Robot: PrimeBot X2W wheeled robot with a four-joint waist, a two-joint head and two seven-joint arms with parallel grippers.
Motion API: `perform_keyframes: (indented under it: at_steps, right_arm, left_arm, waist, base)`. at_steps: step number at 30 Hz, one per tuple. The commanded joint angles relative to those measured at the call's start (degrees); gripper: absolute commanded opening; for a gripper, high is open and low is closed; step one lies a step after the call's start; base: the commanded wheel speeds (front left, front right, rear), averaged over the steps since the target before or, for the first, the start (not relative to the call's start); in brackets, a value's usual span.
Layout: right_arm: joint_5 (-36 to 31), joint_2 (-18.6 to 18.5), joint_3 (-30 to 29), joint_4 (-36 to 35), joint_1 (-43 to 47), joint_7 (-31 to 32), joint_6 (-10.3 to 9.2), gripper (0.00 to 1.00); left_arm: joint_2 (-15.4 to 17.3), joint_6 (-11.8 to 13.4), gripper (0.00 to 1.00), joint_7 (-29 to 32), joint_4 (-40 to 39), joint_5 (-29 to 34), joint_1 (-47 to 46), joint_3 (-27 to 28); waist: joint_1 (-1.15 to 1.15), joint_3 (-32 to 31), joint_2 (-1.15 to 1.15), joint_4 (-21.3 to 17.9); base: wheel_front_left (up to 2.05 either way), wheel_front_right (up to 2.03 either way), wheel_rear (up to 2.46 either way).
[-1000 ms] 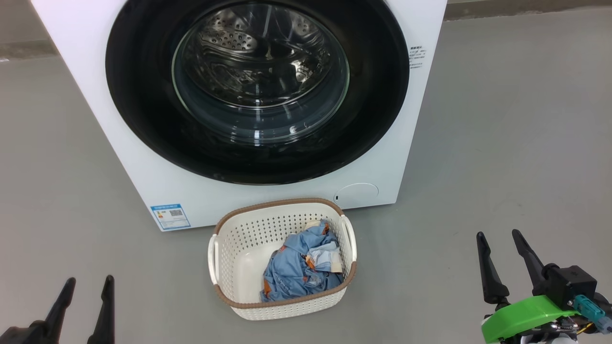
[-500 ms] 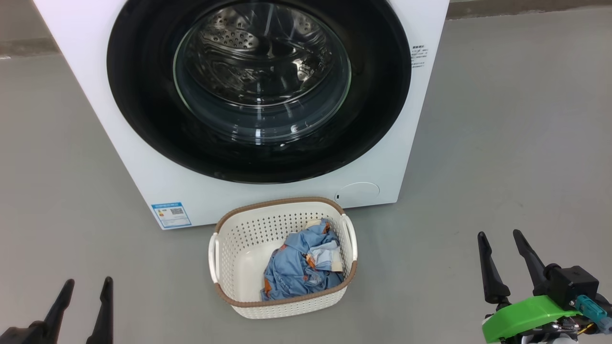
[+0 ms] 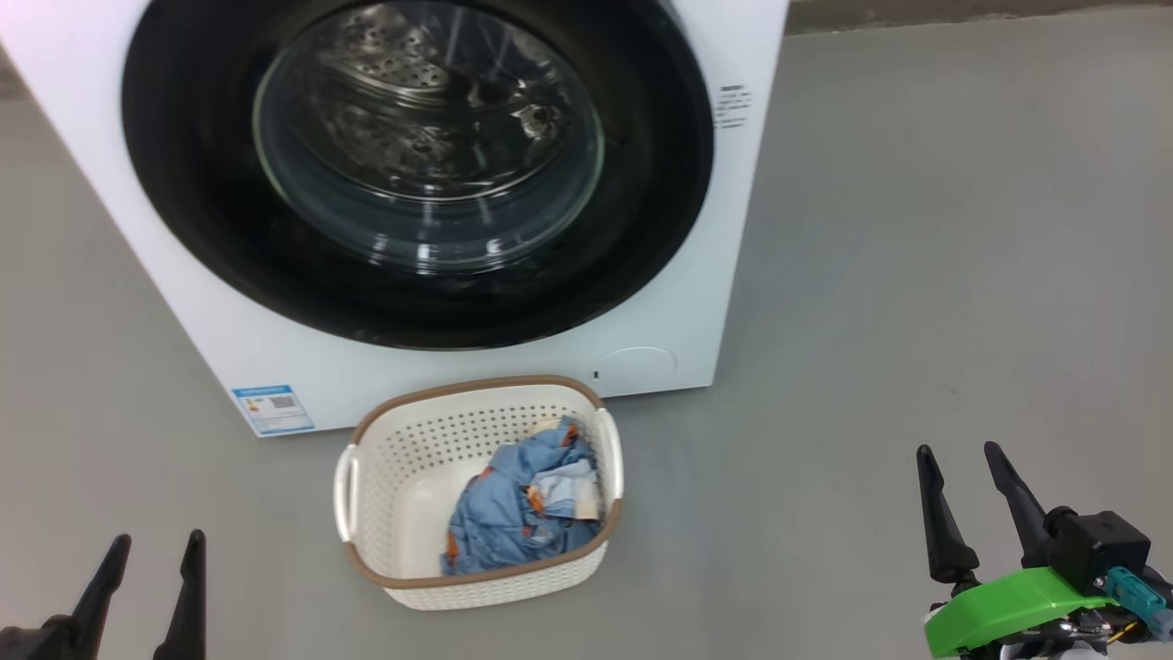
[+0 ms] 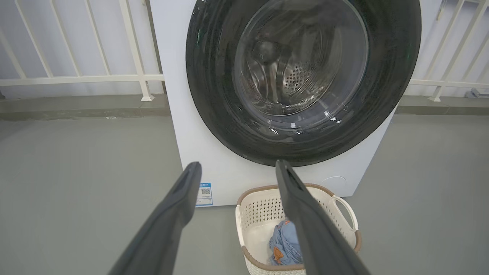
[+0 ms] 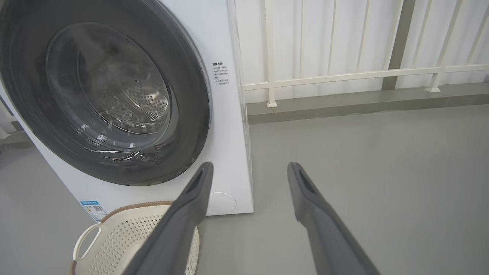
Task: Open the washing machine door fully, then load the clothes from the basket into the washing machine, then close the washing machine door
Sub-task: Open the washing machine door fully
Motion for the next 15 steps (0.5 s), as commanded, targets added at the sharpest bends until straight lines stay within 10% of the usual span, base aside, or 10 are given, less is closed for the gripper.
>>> perform_keyframes:
  at_steps: [1,15]
  right_arm:
    - [0.6,-0.5,1.2,-1.2,-2.1,-0.7,-0.06,1.0]
    - [1.2,-0.5,0.9,-1.9,-2.1,-0.7,-0.06,1.0]
  left_arm:
    - [2.0,-0.2,1.0,-0.5,-1.1,-0.3,-2.3,2.2]
    - [1.3,-0.2,1.0,-0.5,-2.7,0.0,-2.6,3.6]
  waist:
    - [0.0,0.1,0.0,0.0]
    - [0.0,0.9,0.0,0.1]
  base:
    - [1.23,1.23,-2.46]
    - [0.97,0.97,-1.93]
